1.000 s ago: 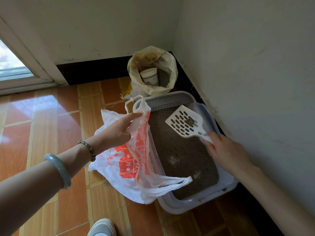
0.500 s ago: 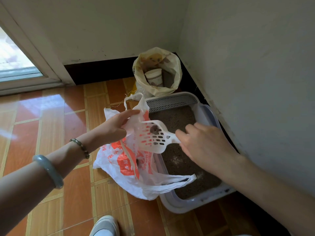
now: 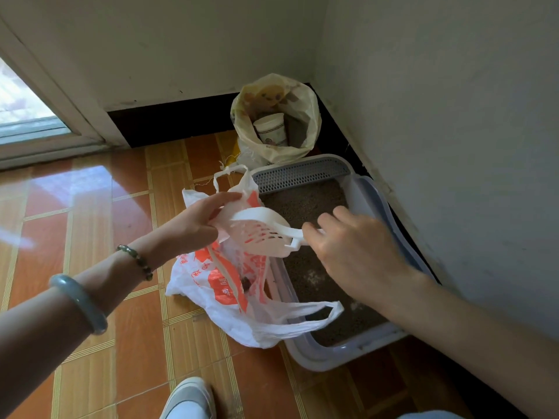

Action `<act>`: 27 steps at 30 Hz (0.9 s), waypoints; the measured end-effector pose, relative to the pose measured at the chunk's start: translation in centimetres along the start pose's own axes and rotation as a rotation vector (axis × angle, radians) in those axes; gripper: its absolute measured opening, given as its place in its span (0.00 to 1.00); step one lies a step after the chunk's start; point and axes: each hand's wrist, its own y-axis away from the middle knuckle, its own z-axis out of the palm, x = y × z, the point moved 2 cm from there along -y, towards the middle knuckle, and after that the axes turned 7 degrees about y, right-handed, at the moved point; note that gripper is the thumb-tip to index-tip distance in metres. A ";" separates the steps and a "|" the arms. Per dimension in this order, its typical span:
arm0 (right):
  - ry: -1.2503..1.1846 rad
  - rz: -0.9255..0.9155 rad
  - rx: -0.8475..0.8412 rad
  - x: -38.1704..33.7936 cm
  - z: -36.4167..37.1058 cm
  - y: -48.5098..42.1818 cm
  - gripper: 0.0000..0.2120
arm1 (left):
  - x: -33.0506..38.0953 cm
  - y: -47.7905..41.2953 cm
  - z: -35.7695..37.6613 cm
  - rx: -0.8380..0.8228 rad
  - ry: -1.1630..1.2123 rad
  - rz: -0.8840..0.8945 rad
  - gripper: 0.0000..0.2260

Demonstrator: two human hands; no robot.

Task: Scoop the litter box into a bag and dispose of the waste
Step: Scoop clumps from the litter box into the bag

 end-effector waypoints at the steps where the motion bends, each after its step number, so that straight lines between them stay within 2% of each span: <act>1: -0.079 0.027 -0.040 0.6 0.1 0.2 0.02 | 0.1 0.0 0.2 0.003 -0.008 0.012 0.33; 4: -0.247 0.165 -0.158 2.9 0.8 1.1 0.05 | -0.1 -0.1 0.6 0.026 0.003 0.017 0.33; 9: -0.339 0.330 -0.282 7.0 2.0 4.6 0.10 | -0.9 -0.4 1.1 0.012 0.020 0.011 0.33; 12: -0.285 0.324 -0.481 7.5 3.2 6.4 0.14 | -1.3 -0.4 1.7 0.055 0.013 0.045 0.33; 15: -0.332 0.302 -0.615 6.2 4.9 7.3 0.12 | -1.3 -0.4 2.4 0.077 -0.067 0.091 0.37; 17: -0.356 0.293 -0.615 5.4 5.7 7.4 0.10 | -1.1 -0.3 2.9 0.072 -0.091 0.083 0.37; 22: -0.344 0.302 -0.604 4.6 7.2 6.9 0.16 | -0.8 -0.1 3.7 0.084 -0.167 0.067 0.35; 24: -0.344 0.304 -0.616 4.1 7.8 6.6 0.13 | -0.8 -0.1 3.8 0.094 -0.186 0.057 0.35; 26: -0.346 0.308 -0.657 3.2 8.6 6.3 0.04 | -0.8 -0.1 3.8 0.105 -0.189 0.046 0.35; 27: -0.350 0.307 -0.685 2.6 9.0 6.2 0.06 | -0.9 -0.2 3.9 0.102 -0.180 0.047 0.35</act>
